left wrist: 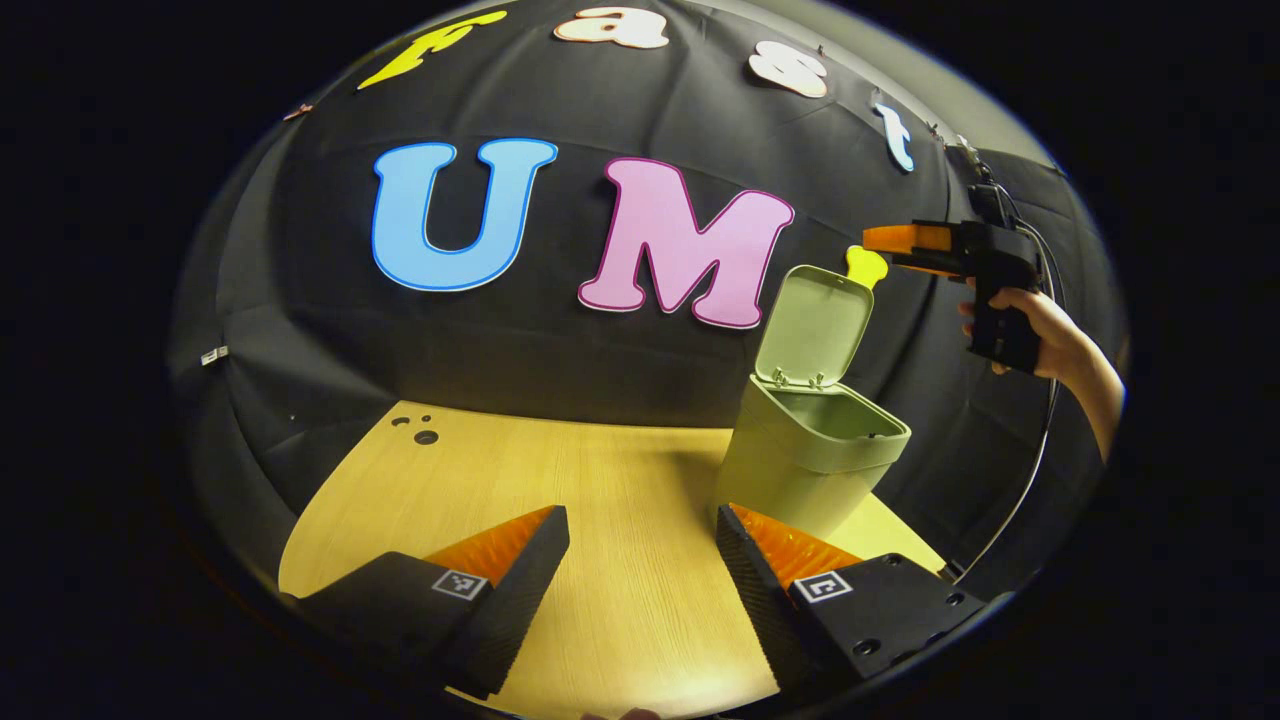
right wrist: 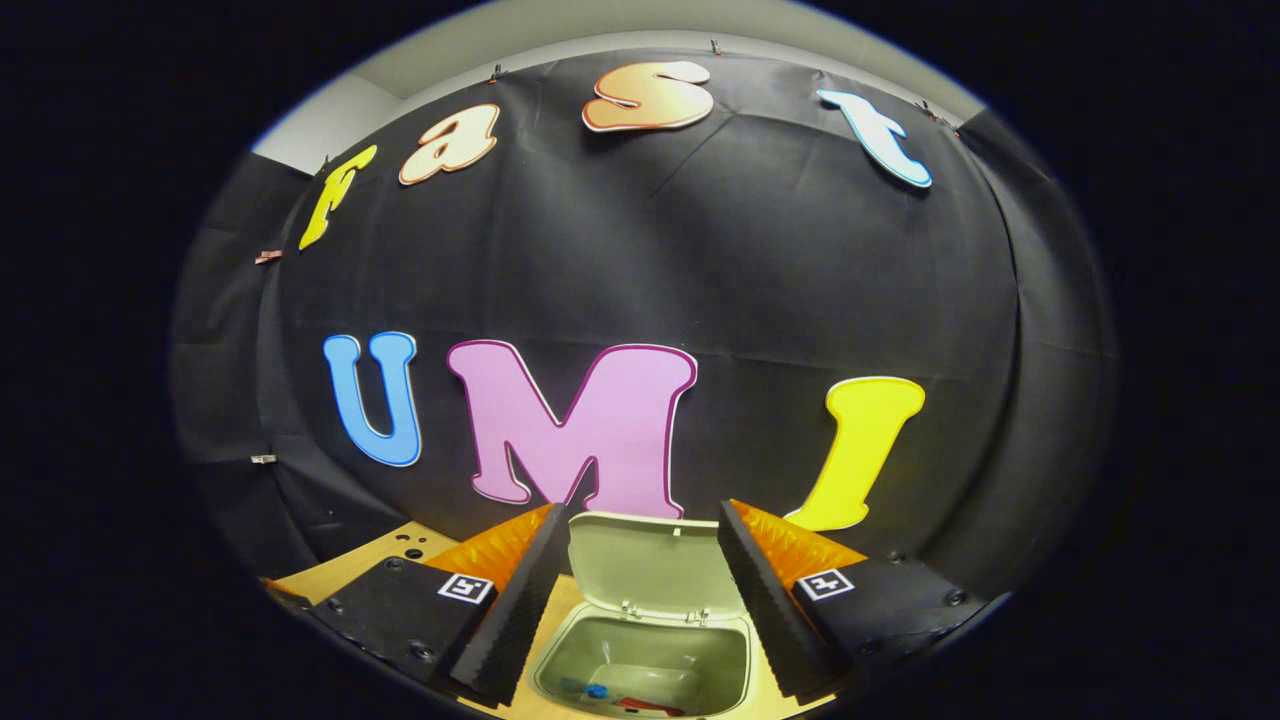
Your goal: Press the lid of the desktop garbage bin to open it, pick up the crumpled paper on the desktop and throw it into the bin, then pick up the pop can on the desktop and drop it into the bin, and finally close the garbage bin lid.
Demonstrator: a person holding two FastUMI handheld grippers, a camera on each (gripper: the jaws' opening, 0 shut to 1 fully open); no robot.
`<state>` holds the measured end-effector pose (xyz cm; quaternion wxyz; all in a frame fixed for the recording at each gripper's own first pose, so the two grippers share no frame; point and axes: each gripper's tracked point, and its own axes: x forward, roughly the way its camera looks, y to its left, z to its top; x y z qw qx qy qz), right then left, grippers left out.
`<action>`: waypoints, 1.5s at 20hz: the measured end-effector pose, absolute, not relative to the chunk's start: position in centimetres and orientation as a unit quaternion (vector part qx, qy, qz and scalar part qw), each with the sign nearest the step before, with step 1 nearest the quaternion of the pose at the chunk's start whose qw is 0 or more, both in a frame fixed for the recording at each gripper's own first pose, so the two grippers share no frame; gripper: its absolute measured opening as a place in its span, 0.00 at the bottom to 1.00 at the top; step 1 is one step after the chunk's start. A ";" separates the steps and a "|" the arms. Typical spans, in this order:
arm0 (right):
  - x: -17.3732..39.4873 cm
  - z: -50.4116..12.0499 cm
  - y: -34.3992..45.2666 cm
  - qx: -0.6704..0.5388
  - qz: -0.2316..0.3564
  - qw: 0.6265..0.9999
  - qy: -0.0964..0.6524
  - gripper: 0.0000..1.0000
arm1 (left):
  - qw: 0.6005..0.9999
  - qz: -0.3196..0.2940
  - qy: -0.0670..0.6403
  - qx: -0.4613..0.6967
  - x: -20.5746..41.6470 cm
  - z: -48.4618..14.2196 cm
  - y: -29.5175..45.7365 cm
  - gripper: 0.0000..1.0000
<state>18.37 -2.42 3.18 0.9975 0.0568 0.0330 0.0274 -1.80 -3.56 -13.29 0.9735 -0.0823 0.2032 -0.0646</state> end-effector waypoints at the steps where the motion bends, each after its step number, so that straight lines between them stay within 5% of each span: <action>1: 19.1 2.9 -2.6 0.056 0.024 0.997 0.042 0.94 | 0.974 -0.064 0.203 -0.082 -1.8 -13.2 -3.5 0.95; 17: 27.5 -1.2 -3.7 0.048 -0.008 0.993 0.104 0.94 | 0.973 -0.030 0.210 -0.087 -3.2 -13.7 -1.3 0.95; 30: 19.5 -3.7 -2.2 0.074 0.018 0.992 0.104 0.95 | 0.972 -0.056 0.213 -0.076 -2.3 -13.9 -2.5 0.95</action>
